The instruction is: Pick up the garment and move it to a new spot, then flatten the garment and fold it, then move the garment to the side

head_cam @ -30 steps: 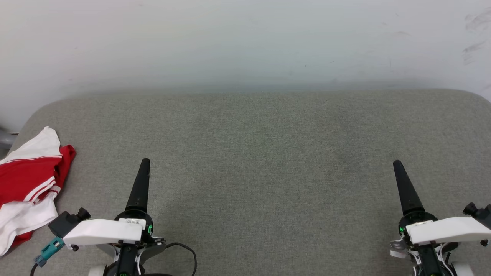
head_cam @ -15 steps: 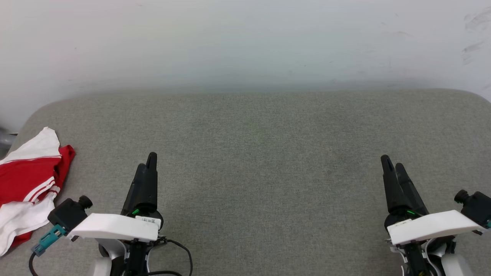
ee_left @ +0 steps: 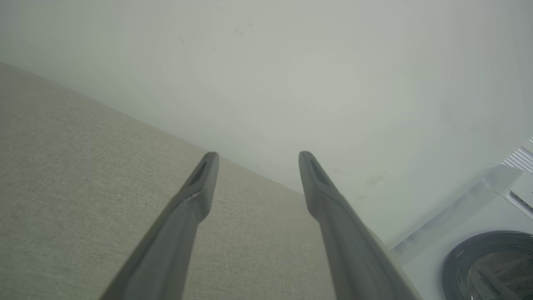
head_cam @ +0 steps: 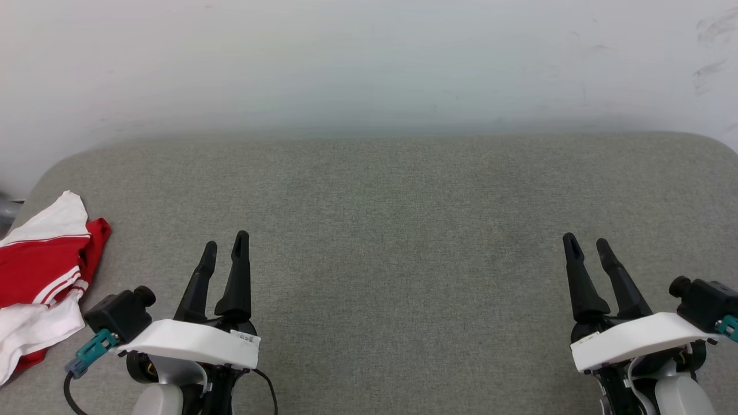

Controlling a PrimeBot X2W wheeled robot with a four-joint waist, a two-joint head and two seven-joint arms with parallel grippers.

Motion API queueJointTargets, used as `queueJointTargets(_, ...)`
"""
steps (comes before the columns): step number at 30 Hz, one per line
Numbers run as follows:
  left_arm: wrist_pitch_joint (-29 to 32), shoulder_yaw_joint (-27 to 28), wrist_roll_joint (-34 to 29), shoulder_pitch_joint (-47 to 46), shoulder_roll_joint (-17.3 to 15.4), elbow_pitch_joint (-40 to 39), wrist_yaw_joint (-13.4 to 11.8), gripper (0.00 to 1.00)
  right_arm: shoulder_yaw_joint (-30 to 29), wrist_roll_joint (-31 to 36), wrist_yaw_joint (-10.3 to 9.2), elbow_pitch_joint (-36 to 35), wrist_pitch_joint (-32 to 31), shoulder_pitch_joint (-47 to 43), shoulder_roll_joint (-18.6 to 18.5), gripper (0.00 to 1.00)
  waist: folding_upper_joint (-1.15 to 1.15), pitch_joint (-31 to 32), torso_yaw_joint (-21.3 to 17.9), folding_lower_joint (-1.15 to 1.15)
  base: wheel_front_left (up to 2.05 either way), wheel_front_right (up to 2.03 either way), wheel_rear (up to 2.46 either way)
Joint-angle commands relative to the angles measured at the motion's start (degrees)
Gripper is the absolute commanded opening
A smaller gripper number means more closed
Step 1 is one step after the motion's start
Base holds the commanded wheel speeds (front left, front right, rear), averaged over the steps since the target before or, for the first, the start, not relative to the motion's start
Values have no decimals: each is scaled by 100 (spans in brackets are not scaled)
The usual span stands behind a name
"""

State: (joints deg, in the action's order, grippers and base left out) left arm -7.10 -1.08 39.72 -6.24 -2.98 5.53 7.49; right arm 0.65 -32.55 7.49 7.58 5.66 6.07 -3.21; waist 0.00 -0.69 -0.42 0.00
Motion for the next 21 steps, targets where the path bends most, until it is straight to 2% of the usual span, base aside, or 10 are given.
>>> queueJointTargets(1,-63,-1,-252,-112,-47,-63,0,100,-9,227,0,-64,-4,174,-49,100,0,-5,-1,0,0,0,0)
queueJointTargets(14,-255,72,-1461,-64,-118,61,-19,100,-122,1334,0,-111,-83,158,-50,100,0,-22,-11,0,0,0,0)
queueJointTargets(21,-340,71,-1875,-55,-146,175,-30,100,-283,1747,0,-152,-121,128,-4,100,0,-33,-14,0,0,0,0)
